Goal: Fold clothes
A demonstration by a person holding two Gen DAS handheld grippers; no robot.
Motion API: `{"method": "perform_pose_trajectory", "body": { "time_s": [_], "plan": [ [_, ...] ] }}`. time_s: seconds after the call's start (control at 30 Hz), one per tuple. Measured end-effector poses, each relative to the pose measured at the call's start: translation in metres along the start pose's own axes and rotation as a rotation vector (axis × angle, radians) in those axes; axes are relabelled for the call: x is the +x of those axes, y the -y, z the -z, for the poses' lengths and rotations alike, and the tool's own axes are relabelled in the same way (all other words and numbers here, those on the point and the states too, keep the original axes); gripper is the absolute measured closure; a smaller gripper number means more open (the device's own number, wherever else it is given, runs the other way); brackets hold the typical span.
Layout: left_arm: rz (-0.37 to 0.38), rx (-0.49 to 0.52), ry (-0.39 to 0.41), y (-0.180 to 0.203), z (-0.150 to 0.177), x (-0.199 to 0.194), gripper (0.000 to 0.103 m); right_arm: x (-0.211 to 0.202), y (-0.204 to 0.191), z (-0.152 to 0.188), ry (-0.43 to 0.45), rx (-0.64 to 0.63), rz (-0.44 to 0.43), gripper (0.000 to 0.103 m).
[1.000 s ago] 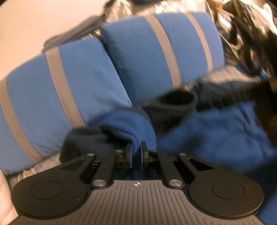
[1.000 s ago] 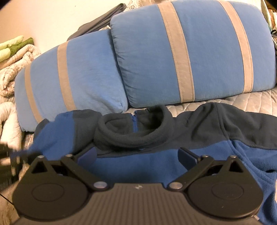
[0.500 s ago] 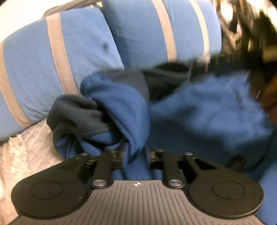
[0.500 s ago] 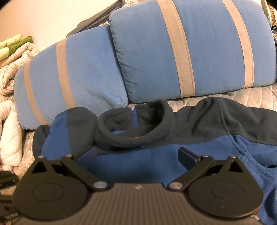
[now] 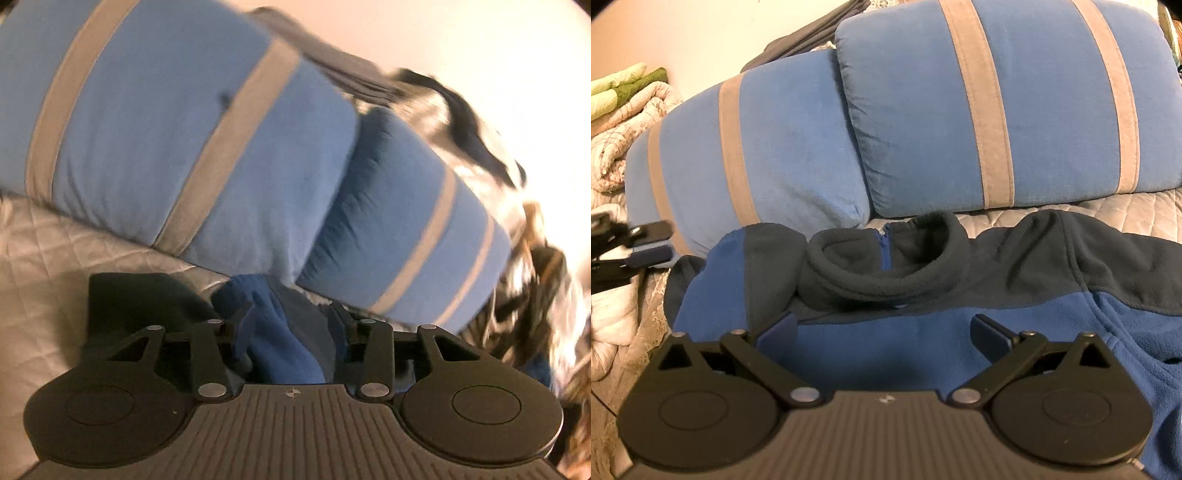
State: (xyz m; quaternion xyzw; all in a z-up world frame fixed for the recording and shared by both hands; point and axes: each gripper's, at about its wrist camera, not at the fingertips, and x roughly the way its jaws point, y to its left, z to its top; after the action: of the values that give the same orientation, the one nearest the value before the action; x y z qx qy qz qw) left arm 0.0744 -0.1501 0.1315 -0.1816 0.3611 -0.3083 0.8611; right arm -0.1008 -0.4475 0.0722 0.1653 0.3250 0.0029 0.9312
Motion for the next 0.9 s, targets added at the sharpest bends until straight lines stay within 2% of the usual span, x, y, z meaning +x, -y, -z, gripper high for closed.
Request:
{"method": "perform_pose_trajectory", "body": {
  "time_s": [0.17, 0.27, 0.43, 0.53, 0.7, 0.9],
  "plan": [
    [0.006, -0.190, -0.048, -0.038, 0.005, 0.029, 0.060, 0.001, -0.001, 0.000, -0.006, -0.007, -0.007, 0.000],
    [0.022, -0.283, -0.052, -0.057, 0.014, 0.030, 0.061, 0.002, -0.002, 0.000, -0.010, -0.006, -0.016, 0.000],
    [0.134, -0.465, -0.003, -0.088, 0.027, 0.022, 0.062, 0.002, -0.002, 0.000, -0.015, -0.003, -0.022, 0.000],
    [0.183, -0.548, 0.000, -0.100, 0.034, 0.022, 0.065, 0.002, -0.001, 0.000, -0.018, 0.002, -0.023, 0.000],
    [0.158, -0.500, -0.059, -0.096, 0.038, 0.022, 0.075, 0.003, -0.001, 0.000, -0.021, 0.008, -0.021, 0.000],
    [0.147, -0.457, -0.070, -0.098, 0.045, 0.019, 0.079, 0.003, 0.001, -0.001, -0.024, 0.017, -0.021, 0.000]
  ]
}}
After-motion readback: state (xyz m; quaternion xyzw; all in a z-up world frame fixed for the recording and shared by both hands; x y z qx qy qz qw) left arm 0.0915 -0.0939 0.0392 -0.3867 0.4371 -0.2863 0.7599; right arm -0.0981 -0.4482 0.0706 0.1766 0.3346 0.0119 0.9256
